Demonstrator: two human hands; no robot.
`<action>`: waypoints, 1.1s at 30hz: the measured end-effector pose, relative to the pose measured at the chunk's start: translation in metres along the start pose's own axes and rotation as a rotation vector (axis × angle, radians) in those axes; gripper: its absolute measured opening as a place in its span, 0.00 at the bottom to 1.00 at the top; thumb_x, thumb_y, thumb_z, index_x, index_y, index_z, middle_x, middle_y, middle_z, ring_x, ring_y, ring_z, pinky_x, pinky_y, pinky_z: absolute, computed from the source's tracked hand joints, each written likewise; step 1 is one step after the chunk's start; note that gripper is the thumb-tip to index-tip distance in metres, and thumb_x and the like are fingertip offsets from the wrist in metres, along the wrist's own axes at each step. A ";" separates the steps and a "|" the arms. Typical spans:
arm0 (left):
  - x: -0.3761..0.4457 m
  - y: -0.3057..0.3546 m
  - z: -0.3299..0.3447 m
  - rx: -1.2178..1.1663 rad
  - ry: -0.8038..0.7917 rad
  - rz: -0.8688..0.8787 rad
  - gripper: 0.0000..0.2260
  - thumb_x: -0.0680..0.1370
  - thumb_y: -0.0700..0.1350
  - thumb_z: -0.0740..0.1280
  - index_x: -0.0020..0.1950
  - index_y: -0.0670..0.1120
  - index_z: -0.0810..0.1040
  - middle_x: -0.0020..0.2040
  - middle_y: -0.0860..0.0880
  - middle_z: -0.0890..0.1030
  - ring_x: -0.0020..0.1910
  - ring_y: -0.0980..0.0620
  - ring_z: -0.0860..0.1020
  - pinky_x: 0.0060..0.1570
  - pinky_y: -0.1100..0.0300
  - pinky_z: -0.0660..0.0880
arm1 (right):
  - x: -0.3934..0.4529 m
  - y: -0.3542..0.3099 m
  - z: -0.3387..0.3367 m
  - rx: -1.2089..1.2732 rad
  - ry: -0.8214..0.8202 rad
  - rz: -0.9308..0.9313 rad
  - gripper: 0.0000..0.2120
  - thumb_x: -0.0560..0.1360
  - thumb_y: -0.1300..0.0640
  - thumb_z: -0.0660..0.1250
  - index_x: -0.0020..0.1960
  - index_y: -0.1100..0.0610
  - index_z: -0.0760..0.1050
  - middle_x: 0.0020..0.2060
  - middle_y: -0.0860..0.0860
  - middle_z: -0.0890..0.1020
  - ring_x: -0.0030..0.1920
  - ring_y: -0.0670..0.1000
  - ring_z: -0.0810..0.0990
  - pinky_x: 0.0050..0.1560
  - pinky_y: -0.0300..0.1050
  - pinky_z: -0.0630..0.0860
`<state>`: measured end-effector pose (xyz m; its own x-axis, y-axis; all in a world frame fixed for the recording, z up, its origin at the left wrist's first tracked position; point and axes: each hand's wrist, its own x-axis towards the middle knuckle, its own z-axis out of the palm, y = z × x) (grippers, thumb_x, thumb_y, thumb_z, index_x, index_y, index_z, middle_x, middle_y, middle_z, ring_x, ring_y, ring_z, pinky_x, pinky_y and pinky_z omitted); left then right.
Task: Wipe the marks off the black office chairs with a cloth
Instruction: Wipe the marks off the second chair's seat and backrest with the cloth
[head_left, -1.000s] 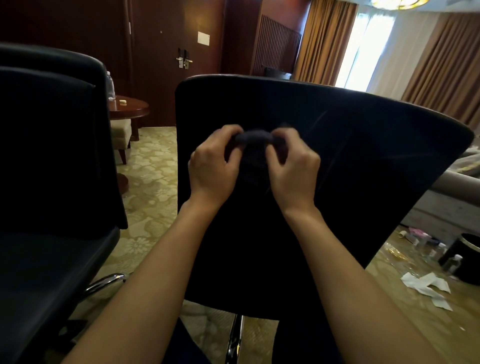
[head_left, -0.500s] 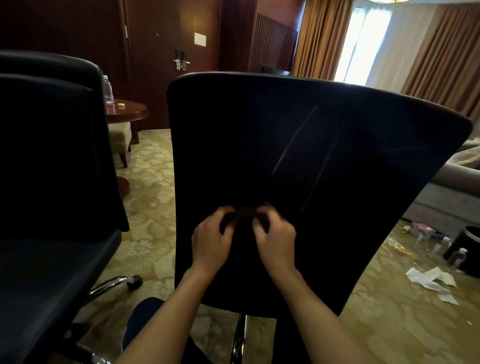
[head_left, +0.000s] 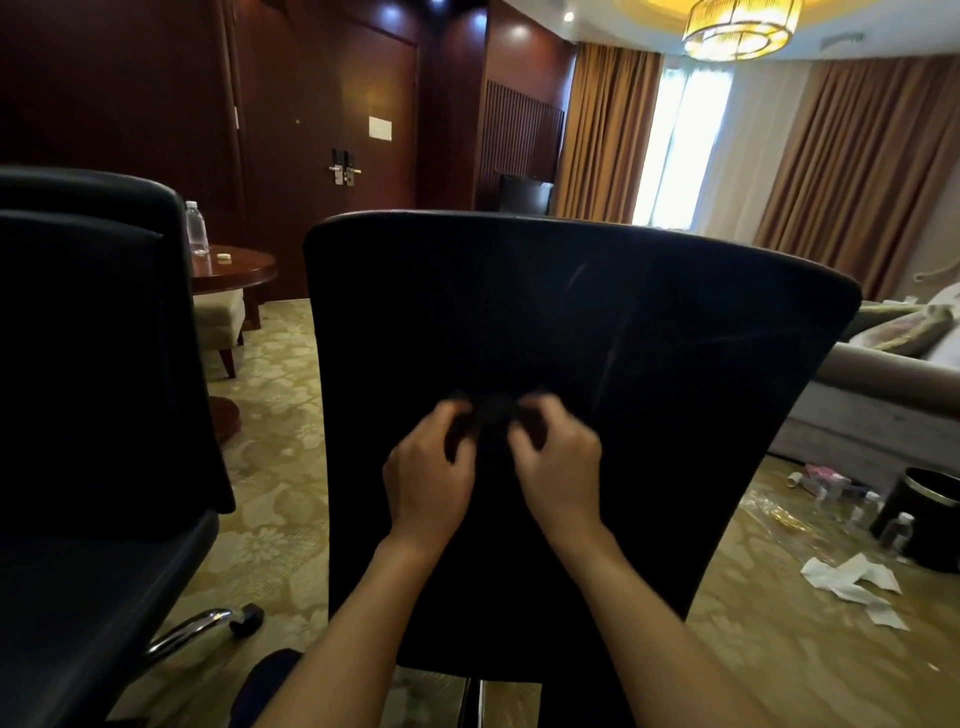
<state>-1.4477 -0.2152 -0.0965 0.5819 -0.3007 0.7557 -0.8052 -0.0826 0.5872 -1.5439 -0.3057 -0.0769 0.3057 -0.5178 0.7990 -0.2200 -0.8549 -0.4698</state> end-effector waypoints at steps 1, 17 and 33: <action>-0.015 -0.010 0.002 0.011 -0.047 -0.047 0.11 0.76 0.40 0.71 0.58 0.47 0.81 0.49 0.49 0.85 0.47 0.47 0.84 0.45 0.60 0.74 | -0.014 0.007 0.005 -0.022 -0.077 0.056 0.11 0.74 0.58 0.71 0.56 0.57 0.79 0.42 0.55 0.84 0.43 0.56 0.83 0.46 0.45 0.76; 0.100 0.098 -0.049 -0.102 0.187 0.260 0.11 0.75 0.43 0.69 0.57 0.49 0.79 0.51 0.51 0.84 0.47 0.50 0.82 0.47 0.56 0.78 | 0.094 -0.078 -0.063 0.077 0.234 -0.144 0.09 0.75 0.57 0.70 0.55 0.55 0.76 0.46 0.50 0.82 0.45 0.48 0.81 0.51 0.47 0.80; 0.057 0.078 -0.033 -0.116 0.085 0.145 0.15 0.74 0.46 0.69 0.61 0.49 0.81 0.53 0.49 0.85 0.50 0.47 0.83 0.50 0.55 0.78 | 0.062 -0.053 -0.066 0.119 0.232 -0.072 0.10 0.71 0.56 0.70 0.52 0.55 0.79 0.44 0.52 0.83 0.44 0.52 0.82 0.49 0.44 0.77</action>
<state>-1.4738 -0.2071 0.0019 0.4722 -0.2194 0.8537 -0.8656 0.0676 0.4961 -1.5742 -0.2905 0.0222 0.0933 -0.4458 0.8903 -0.0910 -0.8943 -0.4382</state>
